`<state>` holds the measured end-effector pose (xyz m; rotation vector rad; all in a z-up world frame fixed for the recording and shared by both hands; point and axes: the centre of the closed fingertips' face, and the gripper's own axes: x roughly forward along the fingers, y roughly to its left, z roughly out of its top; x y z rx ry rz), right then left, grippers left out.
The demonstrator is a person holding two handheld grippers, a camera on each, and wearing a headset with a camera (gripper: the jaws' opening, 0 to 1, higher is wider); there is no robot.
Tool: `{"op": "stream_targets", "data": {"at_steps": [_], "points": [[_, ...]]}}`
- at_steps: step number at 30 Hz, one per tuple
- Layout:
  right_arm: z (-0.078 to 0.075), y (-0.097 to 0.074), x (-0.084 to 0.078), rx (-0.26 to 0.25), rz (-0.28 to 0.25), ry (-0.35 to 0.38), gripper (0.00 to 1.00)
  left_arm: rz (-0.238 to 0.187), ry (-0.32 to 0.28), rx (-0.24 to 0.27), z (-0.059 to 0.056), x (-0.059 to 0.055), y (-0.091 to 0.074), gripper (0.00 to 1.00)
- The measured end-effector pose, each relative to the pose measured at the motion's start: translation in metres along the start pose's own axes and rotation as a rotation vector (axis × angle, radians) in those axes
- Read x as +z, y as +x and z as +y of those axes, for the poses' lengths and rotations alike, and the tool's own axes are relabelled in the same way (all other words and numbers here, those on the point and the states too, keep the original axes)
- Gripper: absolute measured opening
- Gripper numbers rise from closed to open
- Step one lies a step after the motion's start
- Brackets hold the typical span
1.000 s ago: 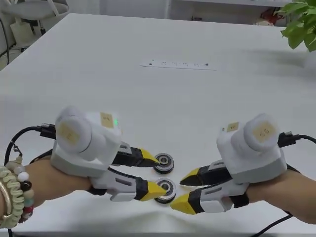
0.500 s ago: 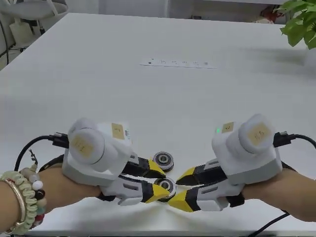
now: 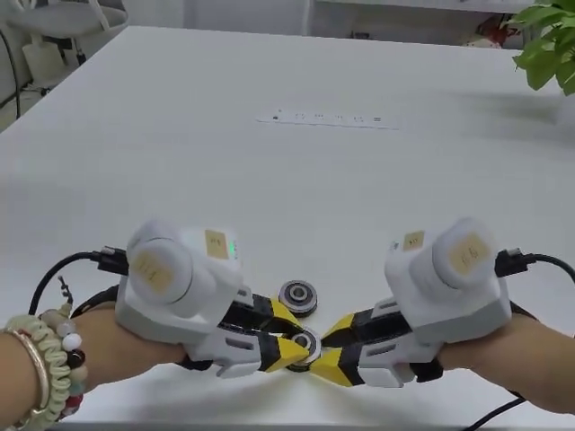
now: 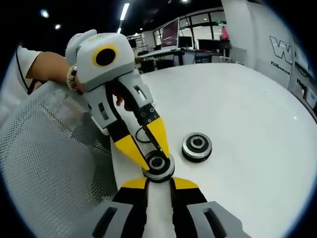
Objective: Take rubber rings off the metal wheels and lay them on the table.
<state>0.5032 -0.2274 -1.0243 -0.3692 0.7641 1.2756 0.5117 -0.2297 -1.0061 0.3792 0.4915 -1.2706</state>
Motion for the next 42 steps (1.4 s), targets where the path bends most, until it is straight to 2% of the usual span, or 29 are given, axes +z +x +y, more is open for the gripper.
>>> {"op": "stream_targets", "data": {"at_steps": [9,12,13,15,16,19,23,27,30,34,42], "points": [[-0.001,-0.002,-0.002,-0.002,0.005,-0.032,0.03,-0.009,-0.016,0.006,-0.001,0.0,-0.002,0.15],[-0.004,-0.003,-0.001,-0.019,0.009,-0.05,0.0,-0.011,-0.02,0.007,-0.001,-0.001,-0.003,0.15],[-0.01,-0.003,0.001,-0.048,0.002,-0.063,0.0,-0.011,-0.021,0.006,-0.001,-0.001,-0.003,0.15],[-0.013,-0.005,0.002,-0.058,0.004,-0.039,0.0,-0.011,-0.021,0.006,-0.001,-0.001,-0.004,0.15],[-0.015,-0.006,0.003,-0.067,-0.009,-0.003,0.0,-0.011,-0.021,0.006,-0.001,-0.001,-0.004,0.15],[-0.015,-0.008,0.004,-0.052,-0.029,0.047,0.0,-0.01,-0.02,0.006,-0.002,-0.001,-0.004,0.15],[-0.012,-0.007,-0.002,-0.033,-0.007,0.05,0.0,-0.011,-0.021,0.005,-0.001,-0.001,-0.005,0.15],[-0.001,-0.002,0.0,0.002,-0.005,0.034,0.14,-0.012,-0.02,0.005,-0.001,-0.001,-0.005,0.15],[0.002,0.0,0.001,-0.006,0.001,-0.008,0.15,-0.012,-0.021,0.004,-0.001,0.0,-0.006,0.15],[0.003,0.003,0.006,-0.019,-0.011,-0.029,0.22,-0.012,-0.021,0.004,-0.001,0.0,-0.006,0.15],[0.001,0.002,0.006,-0.026,-0.002,-0.075,0.2,-0.012,-0.019,0.005,0.0,0.0,-0.005,0.15]]}}
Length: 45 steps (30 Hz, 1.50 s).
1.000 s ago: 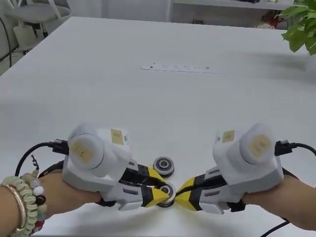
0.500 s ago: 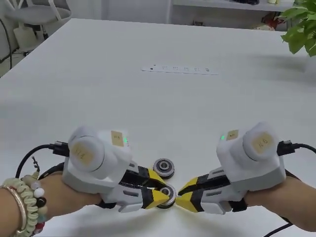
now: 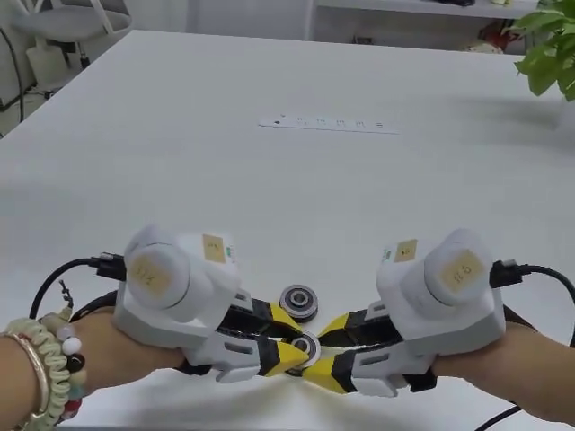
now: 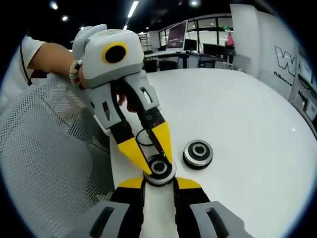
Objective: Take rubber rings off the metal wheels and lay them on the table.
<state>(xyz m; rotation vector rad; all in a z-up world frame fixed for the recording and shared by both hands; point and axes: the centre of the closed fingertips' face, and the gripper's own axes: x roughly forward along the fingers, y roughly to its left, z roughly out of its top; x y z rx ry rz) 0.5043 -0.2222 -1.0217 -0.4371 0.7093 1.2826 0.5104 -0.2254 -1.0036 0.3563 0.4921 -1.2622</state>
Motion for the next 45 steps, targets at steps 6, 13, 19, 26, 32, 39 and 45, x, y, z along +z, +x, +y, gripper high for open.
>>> {"op": "stream_targets", "data": {"at_steps": [6,13,19,26,32,39,45], "points": [[-0.001,-0.001,-0.002,-0.003,0.016,-0.042,0.16,0.002,0.002,0.003,0.0,0.0,0.0,0.14],[-0.004,-0.003,-0.007,-0.011,0.042,-0.059,0.04,0.005,0.011,0.004,0.001,-0.001,0.0,0.15],[-0.005,-0.003,-0.007,-0.022,0.043,-0.059,0.01,0.005,0.009,0.007,0.001,-0.001,0.001,0.15],[-0.01,-0.004,-0.007,-0.042,0.062,0.028,0.0,0.008,0.015,0.01,0.002,0.0,0.001,0.15],[-0.012,-0.006,-0.009,-0.031,0.045,0.214,0.0,0.009,0.019,0.015,0.003,0.0,0.002,0.15],[-0.017,-0.009,-0.009,-0.005,0.014,0.452,0.0,0.006,0.016,0.015,0.004,0.0,0.002,0.14],[-0.021,-0.012,-0.002,0.001,-0.042,0.544,0.0,0.007,0.016,0.018,0.004,0.0,0.002,0.14]]}}
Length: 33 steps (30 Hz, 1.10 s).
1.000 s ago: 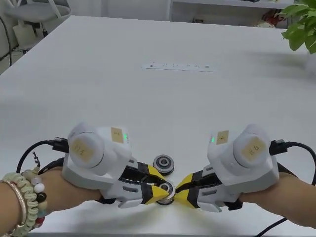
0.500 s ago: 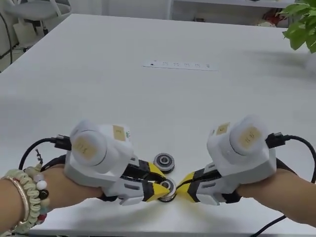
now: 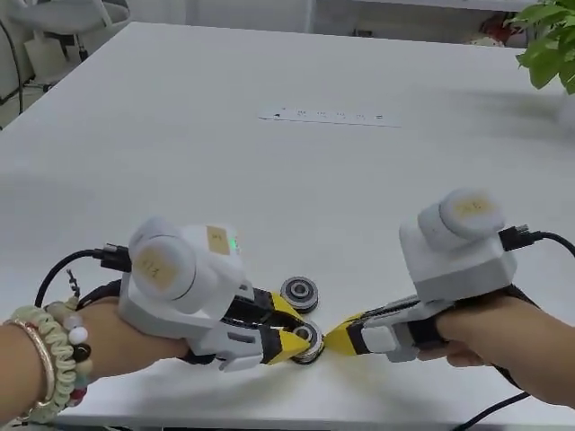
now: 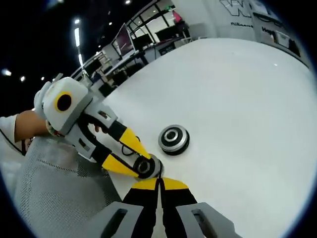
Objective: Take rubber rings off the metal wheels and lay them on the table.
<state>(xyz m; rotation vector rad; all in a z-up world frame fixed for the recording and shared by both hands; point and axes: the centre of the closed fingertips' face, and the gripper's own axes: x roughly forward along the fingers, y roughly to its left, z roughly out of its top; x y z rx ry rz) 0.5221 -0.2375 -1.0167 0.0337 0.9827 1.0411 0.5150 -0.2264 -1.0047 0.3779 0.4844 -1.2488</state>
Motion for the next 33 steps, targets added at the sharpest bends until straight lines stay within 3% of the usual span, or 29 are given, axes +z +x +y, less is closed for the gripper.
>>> {"op": "stream_targets", "data": {"at_steps": [2,4,26,30,33], "points": [[0.005,-0.002,0.006,0.043,-0.025,0.078,0.0,-0.001,-0.001,0.003,0.0,0.0,0.0,0.14],[0.004,-0.001,0.004,0.026,-0.02,0.037,0.0,-0.002,-0.003,0.002,0.001,0.0,0.0,0.14],[0.014,-0.001,0.007,0.046,-0.022,-0.009,0.0,0.002,0.001,0.01,0.001,0.001,0.001,0.14],[0.021,-0.001,0.009,0.071,-0.031,-0.016,0.0,0.002,0.001,0.013,0.001,0.001,0.001,0.14],[0.039,-0.004,0.022,0.148,-0.088,0.051,0.0,0.001,0.0,0.018,0.001,0.001,0.002,0.14]]}}
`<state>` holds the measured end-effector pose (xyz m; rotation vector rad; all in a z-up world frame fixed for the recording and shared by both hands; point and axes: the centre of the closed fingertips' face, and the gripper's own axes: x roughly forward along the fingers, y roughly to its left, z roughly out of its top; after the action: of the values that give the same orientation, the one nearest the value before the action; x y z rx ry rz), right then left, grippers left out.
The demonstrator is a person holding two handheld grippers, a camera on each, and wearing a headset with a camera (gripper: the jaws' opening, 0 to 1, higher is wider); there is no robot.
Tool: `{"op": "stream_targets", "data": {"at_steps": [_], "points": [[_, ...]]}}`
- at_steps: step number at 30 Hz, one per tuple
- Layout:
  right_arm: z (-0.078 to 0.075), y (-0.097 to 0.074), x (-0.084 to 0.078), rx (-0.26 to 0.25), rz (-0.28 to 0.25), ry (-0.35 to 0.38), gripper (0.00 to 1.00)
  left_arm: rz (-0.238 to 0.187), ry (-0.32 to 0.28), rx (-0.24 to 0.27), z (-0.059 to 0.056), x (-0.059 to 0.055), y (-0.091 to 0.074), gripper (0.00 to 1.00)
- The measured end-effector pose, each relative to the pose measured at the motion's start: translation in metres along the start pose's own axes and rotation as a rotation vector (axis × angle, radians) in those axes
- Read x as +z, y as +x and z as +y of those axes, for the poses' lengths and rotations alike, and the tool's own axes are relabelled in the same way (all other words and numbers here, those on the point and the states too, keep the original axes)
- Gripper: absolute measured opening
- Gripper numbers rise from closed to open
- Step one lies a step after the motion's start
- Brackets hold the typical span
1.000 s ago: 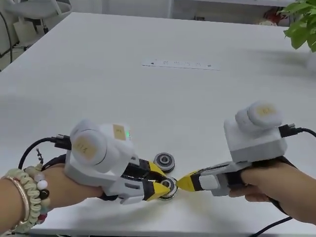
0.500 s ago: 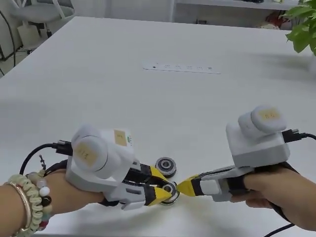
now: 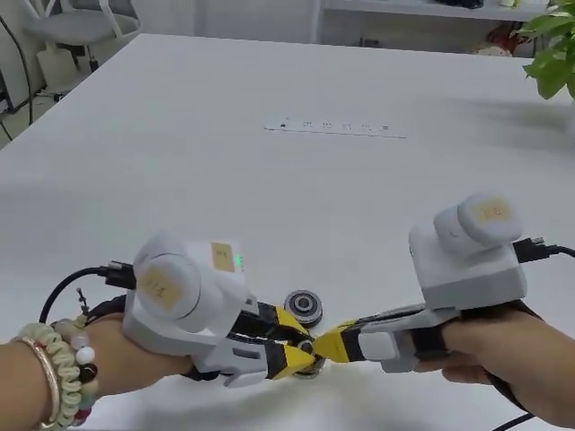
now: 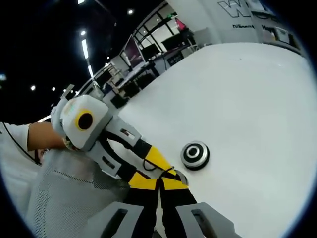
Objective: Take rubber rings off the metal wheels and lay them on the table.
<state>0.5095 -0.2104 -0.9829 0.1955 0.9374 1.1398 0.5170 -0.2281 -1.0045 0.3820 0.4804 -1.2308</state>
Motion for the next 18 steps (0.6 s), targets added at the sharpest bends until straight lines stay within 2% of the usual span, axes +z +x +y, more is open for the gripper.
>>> {"op": "stream_targets", "data": {"at_steps": [1,2,4,9,11,18], "points": [[-0.012,-0.001,-0.004,-0.061,0.04,-0.108,0.0,0.0,-0.001,0.001,0.0,0.0,0.0,0.14],[-0.009,0.002,-0.003,-0.054,0.023,-0.129,0.0,-0.001,-0.002,0.002,0.0,0.0,0.0,0.14],[-0.009,0.002,-0.005,-0.047,0.028,-0.093,0.0,-0.001,-0.002,0.003,0.0,0.0,0.0,0.14],[-0.022,-0.001,-0.007,-0.093,0.032,-0.062,0.0,0.0,-0.004,0.005,0.0,0.0,0.0,0.14],[-0.026,-0.001,-0.01,-0.107,0.042,-0.046,0.0,-0.005,-0.024,0.009,0.0,0.0,0.0,0.14],[-0.028,0.0,-0.014,-0.12,0.064,-0.045,0.0,0.005,-0.027,0.001,-0.002,0.0,0.0,0.14]]}}
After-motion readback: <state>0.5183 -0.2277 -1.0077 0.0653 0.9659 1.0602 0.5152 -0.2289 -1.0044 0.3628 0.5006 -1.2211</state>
